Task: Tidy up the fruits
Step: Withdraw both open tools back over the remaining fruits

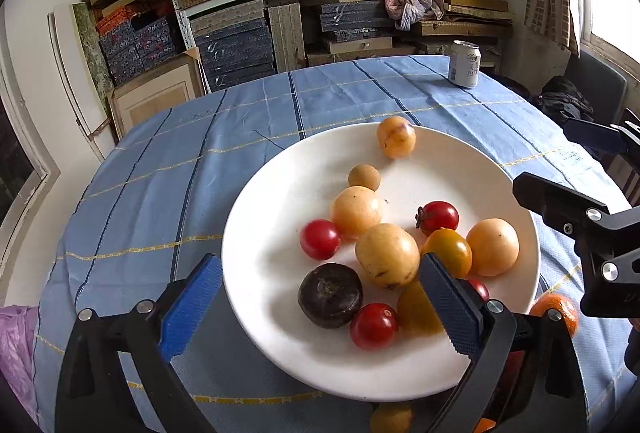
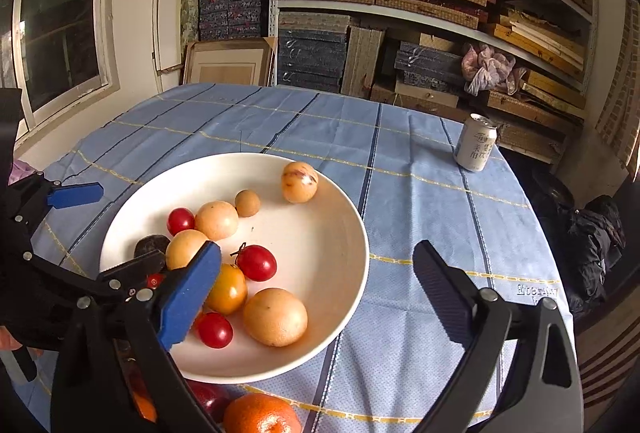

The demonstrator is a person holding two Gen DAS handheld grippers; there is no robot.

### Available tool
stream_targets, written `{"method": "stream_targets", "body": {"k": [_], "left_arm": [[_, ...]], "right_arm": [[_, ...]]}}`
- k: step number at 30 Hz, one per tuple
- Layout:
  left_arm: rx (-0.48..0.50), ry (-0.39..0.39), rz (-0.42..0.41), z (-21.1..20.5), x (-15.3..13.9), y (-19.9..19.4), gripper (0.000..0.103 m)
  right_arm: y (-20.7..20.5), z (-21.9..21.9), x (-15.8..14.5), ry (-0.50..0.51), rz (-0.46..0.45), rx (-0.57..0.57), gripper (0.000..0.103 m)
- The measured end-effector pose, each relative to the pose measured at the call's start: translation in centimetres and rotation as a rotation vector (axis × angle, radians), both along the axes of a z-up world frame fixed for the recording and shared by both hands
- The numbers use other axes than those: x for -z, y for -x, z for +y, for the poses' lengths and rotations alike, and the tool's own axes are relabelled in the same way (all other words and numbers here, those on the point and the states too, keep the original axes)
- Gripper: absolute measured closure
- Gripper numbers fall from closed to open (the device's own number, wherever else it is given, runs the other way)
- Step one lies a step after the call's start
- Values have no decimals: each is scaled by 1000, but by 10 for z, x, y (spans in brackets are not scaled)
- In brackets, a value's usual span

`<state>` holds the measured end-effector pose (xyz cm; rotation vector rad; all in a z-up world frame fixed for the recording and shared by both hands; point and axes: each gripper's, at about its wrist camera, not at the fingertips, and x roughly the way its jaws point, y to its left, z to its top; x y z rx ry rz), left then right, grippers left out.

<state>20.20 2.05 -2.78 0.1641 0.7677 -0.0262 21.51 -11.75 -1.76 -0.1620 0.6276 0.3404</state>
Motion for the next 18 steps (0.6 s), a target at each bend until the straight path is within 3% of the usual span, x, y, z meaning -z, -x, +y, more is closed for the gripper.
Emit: {"method": "stream_targets", "body": {"k": [6, 11, 18], "left_arm": [[-11, 39, 1, 6, -5, 15, 4], [5, 56, -6, 9, -8, 48, 4], [39, 76, 16, 8, 9, 99, 3]], "right_arm": [[11, -4, -4, -7, 14, 4, 4], [45, -19, -4, -23, 22, 3, 4], [98, -38, 29, -43, 124, -16, 4]]}}
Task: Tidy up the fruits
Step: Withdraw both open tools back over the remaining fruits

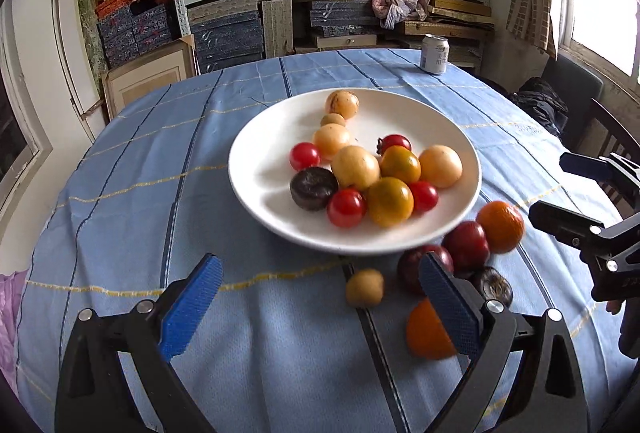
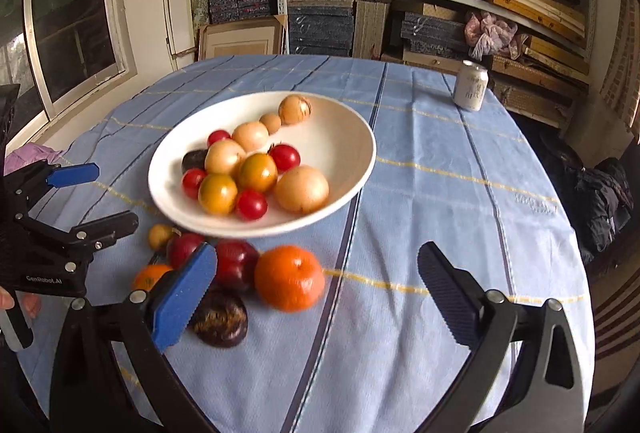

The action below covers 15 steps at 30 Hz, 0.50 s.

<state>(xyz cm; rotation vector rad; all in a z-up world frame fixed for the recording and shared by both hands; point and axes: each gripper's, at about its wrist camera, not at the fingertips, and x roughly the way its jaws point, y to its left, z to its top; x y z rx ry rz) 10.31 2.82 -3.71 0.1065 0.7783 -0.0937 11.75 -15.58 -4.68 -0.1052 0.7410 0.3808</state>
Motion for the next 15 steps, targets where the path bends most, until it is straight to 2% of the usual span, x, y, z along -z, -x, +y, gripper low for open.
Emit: {"method": "stream_targets", "body": {"k": [4, 9, 15], "left_arm": [[-5, -12, 33, -2, 17, 8, 4], [-15, -16, 63, 0, 32, 1, 4], [-15, 1, 70, 4, 35, -3, 4]], "right_arm": [[8, -5, 20, 18, 37, 41, 4], [1, -8, 33, 26, 67, 71, 4], [-18, -6, 39, 20, 78, 56, 4]]}}
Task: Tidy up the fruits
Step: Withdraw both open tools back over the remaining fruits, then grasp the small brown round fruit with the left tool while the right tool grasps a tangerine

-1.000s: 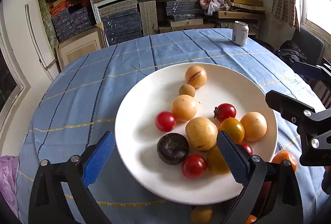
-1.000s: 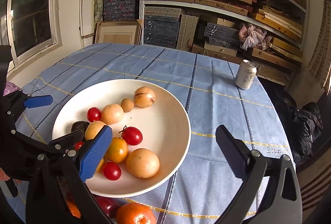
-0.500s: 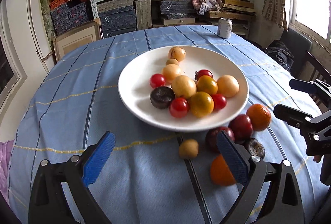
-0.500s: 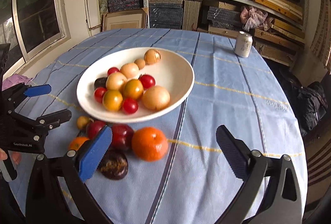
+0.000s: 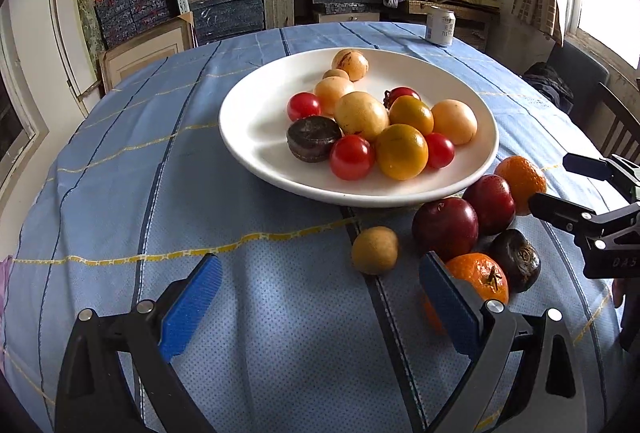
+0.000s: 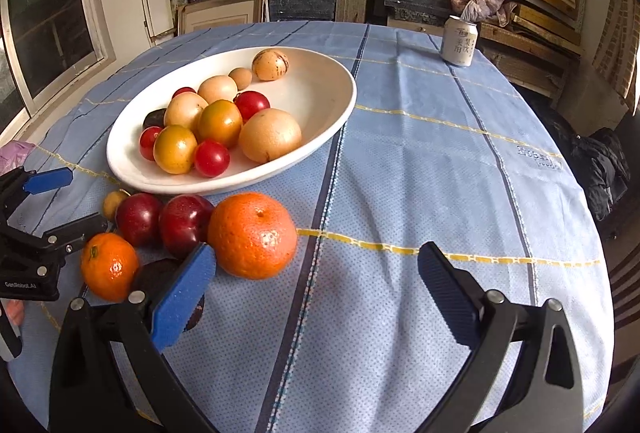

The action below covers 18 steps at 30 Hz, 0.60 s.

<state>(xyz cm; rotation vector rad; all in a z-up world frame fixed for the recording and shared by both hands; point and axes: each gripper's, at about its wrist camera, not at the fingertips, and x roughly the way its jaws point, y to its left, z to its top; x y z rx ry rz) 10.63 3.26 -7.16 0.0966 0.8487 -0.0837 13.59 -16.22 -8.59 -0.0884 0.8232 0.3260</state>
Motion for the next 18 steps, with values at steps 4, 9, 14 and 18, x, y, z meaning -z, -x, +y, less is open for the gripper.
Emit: {"method": "stream_targets", "body": {"k": [4, 9, 14, 18], "left_arm": [[-4, -17, 26, 3, 3, 3, 4], [0, -53, 67, 6, 16, 0, 4], [-17, -11, 65, 11, 18, -9, 4], [-31, 9, 75, 12, 18, -15, 4]], "right_arm": [[-5, 8, 1, 28, -9, -31, 4], [-9, 13, 1, 6, -1, -41, 4], [-14, 13, 3, 22, 14, -36, 4], [-17, 16, 1, 41, 7, -42, 4]]}}
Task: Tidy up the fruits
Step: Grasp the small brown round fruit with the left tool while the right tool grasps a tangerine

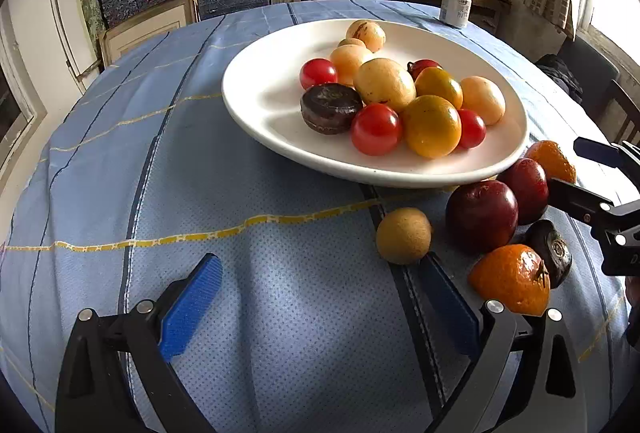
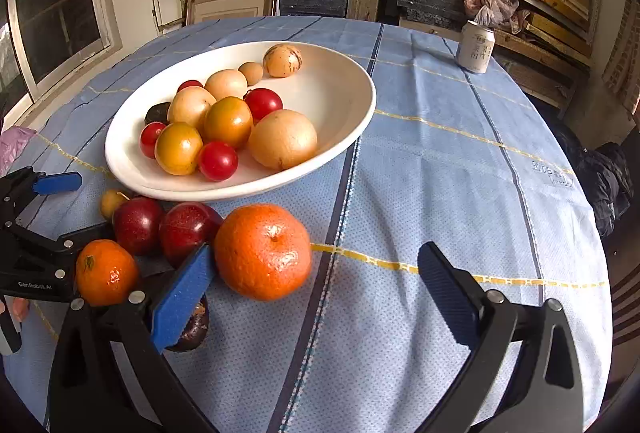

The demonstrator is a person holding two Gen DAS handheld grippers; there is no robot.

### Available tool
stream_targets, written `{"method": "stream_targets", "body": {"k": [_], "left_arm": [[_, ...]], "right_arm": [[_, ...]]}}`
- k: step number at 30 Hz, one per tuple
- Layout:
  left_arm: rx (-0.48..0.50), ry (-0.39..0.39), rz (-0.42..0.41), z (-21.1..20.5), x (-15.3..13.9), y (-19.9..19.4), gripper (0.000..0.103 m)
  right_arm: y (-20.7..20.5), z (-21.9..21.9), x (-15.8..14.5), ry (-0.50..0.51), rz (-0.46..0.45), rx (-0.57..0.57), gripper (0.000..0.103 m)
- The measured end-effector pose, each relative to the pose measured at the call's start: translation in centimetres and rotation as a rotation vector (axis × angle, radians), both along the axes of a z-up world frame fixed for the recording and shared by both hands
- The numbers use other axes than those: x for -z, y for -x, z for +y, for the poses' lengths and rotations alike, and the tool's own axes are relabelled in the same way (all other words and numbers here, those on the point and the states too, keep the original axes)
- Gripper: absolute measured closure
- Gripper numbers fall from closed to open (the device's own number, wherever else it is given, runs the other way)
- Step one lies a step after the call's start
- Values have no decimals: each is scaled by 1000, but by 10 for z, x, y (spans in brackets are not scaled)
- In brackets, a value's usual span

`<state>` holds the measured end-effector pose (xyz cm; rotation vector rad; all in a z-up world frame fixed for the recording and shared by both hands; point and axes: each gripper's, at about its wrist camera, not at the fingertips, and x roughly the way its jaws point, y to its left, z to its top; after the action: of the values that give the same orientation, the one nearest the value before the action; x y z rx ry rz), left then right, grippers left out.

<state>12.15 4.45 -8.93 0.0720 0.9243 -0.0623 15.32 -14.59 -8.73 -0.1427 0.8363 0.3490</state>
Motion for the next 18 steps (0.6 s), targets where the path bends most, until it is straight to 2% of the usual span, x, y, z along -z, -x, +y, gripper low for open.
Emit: {"method": "stream_targets", "body": {"k": [3, 4, 5, 6, 7, 9, 10, 11, 12, 13, 14, 18], "left_arm": [[23, -14, -18, -5, -2, 1, 8], [40, -20, -28, -9, -3, 2, 11], [67, -22, -41, -14, -5, 5, 21], [88, -22, -49, -18, -6, 6, 30], [109, -20, -51, -22, -6, 7, 33], [134, 4, -41, -26, -5, 6, 51], [143, 23, -34, -27, -5, 6, 55], [156, 32, -34, -29, -5, 6, 62], [171, 33, -35, -31, -5, 7, 70], [181, 29, -38, -33, -5, 7, 71], [192, 27, -39, -35, -5, 8, 76], [183, 20, -41, -39, -4, 8, 76]], "right_arm": [[2, 0, 0, -8, 6, -3, 8], [3, 0, 0, -20, 7, -12, 16], [3, 0, 0, -35, 12, -21, 24], [4, 1, 0, -43, 20, -26, 27], [5, 2, 0, -45, 22, -27, 32], [5, 5, 1, -55, 29, -33, 41], [6, 7, 1, -64, 39, -39, 50], [6, 8, 2, -68, 50, -44, 55], [7, 10, 3, -59, 42, -45, 55], [8, 11, 3, -50, 35, -47, 55], [9, 11, 3, -50, 33, -44, 55], [14, 8, 3, -63, 31, -38, 56]]}}
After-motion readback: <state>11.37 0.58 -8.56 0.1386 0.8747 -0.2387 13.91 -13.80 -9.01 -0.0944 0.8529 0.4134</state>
